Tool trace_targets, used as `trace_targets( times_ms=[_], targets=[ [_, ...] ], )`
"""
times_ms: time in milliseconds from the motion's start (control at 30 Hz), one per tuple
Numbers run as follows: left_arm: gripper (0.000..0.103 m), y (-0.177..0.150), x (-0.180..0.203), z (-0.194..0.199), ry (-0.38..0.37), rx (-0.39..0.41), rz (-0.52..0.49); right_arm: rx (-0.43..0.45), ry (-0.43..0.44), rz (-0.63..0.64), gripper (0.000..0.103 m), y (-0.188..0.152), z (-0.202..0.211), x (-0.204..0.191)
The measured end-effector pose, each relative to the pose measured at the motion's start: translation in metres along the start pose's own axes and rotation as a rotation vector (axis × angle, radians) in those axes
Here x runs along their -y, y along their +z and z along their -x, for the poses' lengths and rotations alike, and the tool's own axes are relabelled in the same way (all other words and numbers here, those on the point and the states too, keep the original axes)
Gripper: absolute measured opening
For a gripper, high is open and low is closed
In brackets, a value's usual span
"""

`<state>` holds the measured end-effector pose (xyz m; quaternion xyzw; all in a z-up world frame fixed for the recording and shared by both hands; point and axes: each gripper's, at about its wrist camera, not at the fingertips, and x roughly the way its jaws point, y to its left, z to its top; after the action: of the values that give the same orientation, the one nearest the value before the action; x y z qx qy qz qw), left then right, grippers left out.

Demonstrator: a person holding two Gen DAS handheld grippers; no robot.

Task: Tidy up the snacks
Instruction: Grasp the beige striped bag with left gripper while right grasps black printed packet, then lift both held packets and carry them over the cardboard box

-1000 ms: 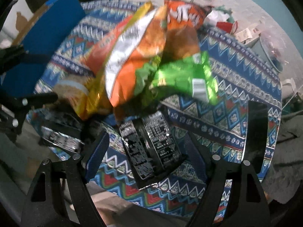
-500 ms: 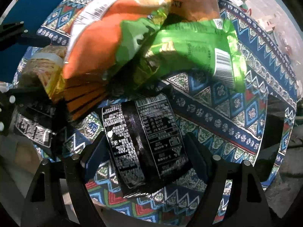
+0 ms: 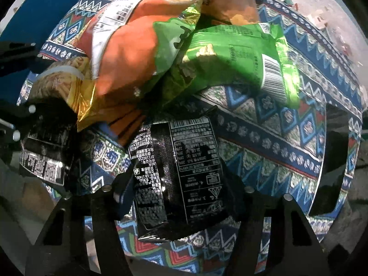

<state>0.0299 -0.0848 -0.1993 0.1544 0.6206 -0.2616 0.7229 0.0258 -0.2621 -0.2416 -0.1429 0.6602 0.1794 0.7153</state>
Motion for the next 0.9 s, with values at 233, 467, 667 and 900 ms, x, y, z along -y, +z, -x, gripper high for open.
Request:
trace_targets(
  times_ms=[233,467,667,900],
  targets=[
    [0.044,-0.007,-0.006,0.025,0.059,0.034,0.035,0.025,-0.033,-0.061,0.063,-0.009,0.021,0.012],
    [0.044,-0.022,-0.016,0.058,0.095,0.110,0.098,0.125,-0.047,-0.120,0.063,-0.017,0.065,0.015],
    [0.044,-0.032,-0.023,0.083,0.150,0.173,0.139,0.187,-0.063,-0.139,0.063,-0.031,0.091,0.010],
    [0.044,-0.029,-0.027,0.101,0.176,0.233,0.198,0.263,-0.079,-0.172,0.063,-0.024,0.101,0.006]
  ],
)
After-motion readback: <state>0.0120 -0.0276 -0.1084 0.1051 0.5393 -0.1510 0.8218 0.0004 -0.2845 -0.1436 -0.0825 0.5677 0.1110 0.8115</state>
